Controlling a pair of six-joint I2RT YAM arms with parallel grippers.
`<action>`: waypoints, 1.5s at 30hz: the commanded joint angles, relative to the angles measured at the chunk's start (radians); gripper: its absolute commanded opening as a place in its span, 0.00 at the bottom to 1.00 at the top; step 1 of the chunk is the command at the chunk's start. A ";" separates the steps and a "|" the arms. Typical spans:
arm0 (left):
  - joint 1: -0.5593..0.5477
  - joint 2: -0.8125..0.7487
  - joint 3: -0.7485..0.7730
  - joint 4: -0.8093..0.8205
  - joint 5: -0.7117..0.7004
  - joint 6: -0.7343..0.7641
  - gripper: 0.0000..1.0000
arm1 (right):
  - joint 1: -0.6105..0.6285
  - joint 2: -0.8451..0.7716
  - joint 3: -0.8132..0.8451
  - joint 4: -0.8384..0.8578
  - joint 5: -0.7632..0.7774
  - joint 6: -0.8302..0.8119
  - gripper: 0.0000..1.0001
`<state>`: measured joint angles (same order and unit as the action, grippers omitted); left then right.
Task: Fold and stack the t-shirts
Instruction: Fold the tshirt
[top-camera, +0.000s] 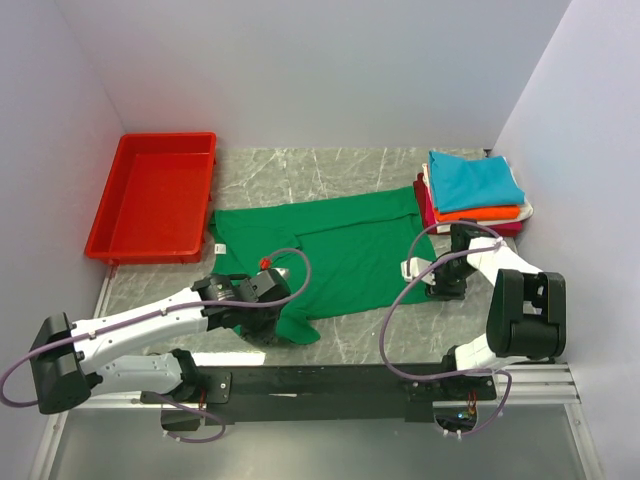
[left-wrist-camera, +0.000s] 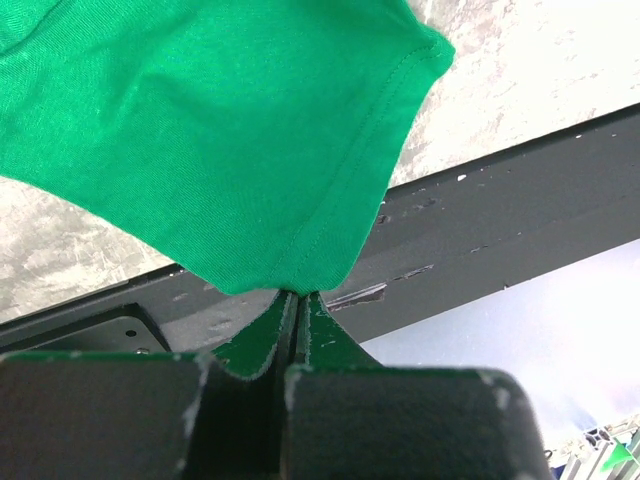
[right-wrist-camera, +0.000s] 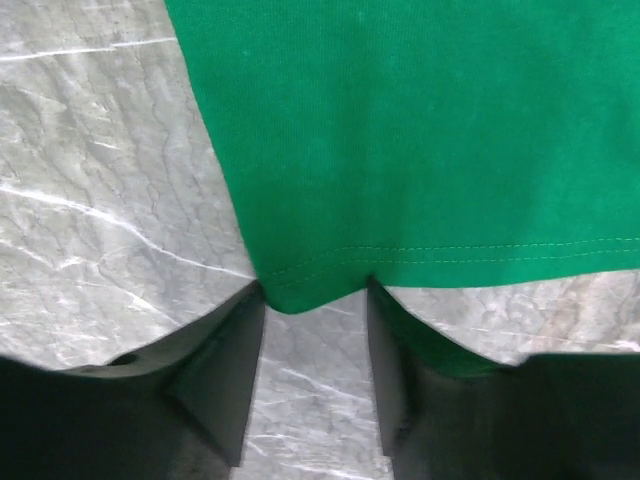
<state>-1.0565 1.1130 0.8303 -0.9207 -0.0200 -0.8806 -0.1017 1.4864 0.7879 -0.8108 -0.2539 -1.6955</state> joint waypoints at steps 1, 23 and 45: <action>0.009 -0.027 0.000 0.016 0.012 0.022 0.00 | -0.004 0.031 0.021 0.019 -0.008 0.000 0.49; 0.193 -0.058 0.147 -0.027 -0.047 0.134 0.00 | -0.003 -0.028 0.215 0.028 -0.131 0.322 0.00; 0.449 0.033 0.329 0.039 -0.129 0.327 0.00 | 0.002 0.038 0.284 0.187 -0.134 0.642 0.00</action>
<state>-0.6323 1.1355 1.1038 -0.9367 -0.1314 -0.6106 -0.1017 1.5078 1.0344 -0.6628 -0.3889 -1.0985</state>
